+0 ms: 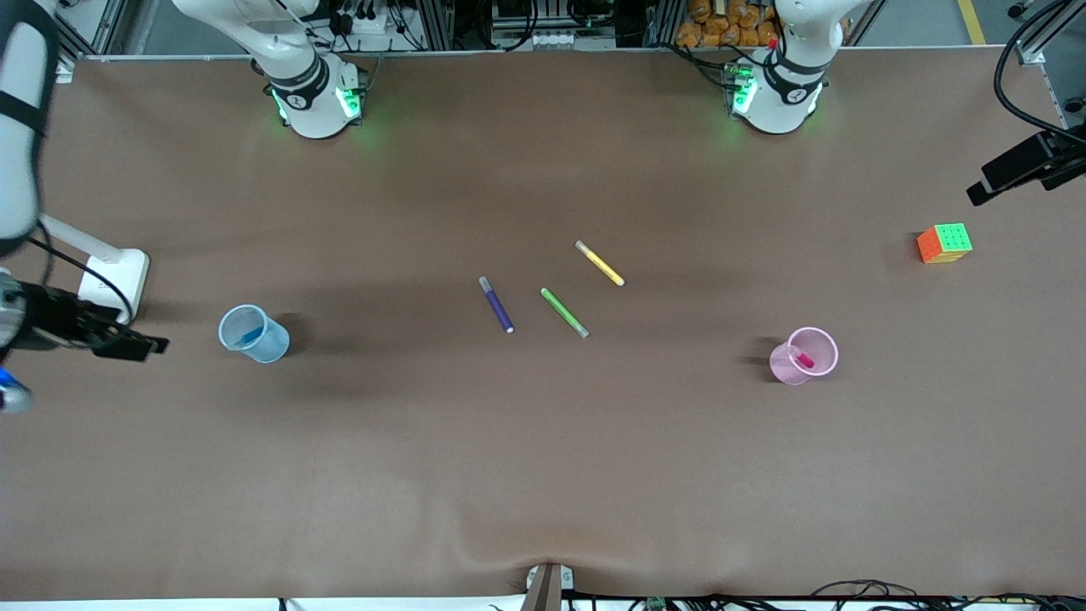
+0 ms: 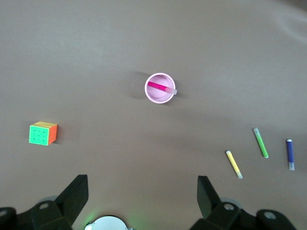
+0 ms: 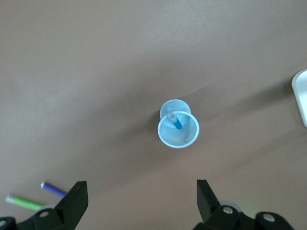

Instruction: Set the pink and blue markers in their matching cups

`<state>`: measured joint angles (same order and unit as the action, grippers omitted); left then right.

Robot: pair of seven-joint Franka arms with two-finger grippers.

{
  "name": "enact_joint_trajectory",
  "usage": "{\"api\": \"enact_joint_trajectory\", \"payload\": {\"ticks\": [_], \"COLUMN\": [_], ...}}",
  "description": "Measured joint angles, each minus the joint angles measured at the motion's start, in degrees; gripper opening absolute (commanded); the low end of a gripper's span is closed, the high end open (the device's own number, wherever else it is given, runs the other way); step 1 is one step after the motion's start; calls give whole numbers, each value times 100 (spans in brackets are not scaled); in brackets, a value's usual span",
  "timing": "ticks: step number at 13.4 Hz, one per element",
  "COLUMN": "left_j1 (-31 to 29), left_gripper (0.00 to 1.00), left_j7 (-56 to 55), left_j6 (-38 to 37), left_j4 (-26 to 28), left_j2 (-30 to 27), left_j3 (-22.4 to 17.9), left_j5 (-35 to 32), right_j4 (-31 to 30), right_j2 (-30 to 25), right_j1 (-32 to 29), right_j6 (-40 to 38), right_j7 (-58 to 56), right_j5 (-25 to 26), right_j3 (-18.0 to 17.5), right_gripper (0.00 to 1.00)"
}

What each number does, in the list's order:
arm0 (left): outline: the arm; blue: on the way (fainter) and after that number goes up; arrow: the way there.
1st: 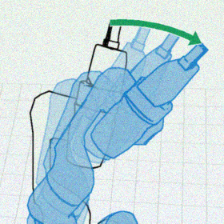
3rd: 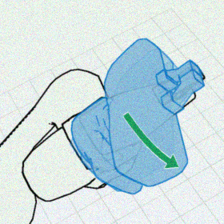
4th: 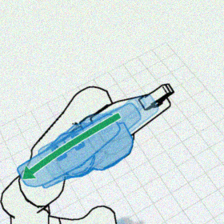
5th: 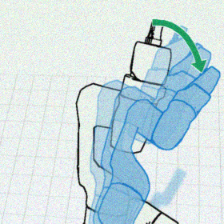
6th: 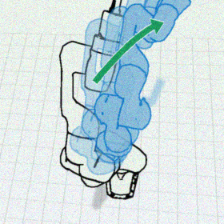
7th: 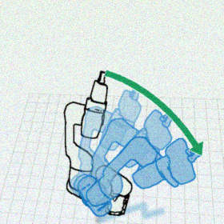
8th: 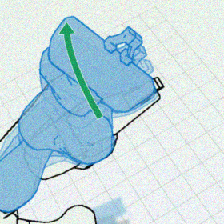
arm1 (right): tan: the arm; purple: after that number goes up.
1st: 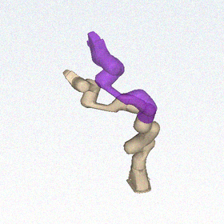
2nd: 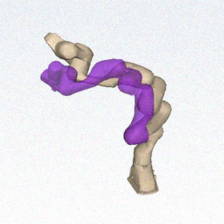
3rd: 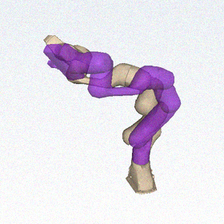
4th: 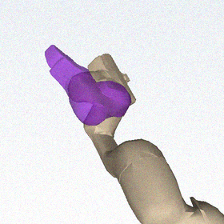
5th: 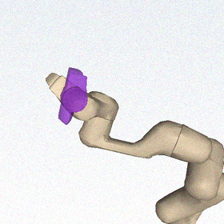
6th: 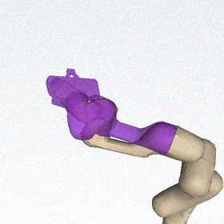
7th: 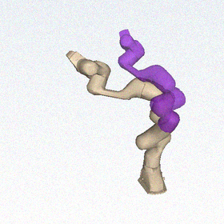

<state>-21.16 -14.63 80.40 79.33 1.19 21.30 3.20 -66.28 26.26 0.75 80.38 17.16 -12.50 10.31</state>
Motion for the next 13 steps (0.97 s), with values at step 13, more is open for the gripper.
{"api": "enact_joint_trajectory", "payload": {"ticks": [13], "left_j1": [2331], "left_gripper": [100], "left_j7": [23], "left_j6": [787], "left_j4": [2206], "left_j2": [-1421], "left_j3": [-1811], "left_j5": [-250], "right_j4": [-1161], "right_j2": [-1696], "right_j1": [191], "right_j6": [227], "right_j7": [-1699], "right_j5": [1085], "right_j3": [-79], "right_gripper": [100]}}
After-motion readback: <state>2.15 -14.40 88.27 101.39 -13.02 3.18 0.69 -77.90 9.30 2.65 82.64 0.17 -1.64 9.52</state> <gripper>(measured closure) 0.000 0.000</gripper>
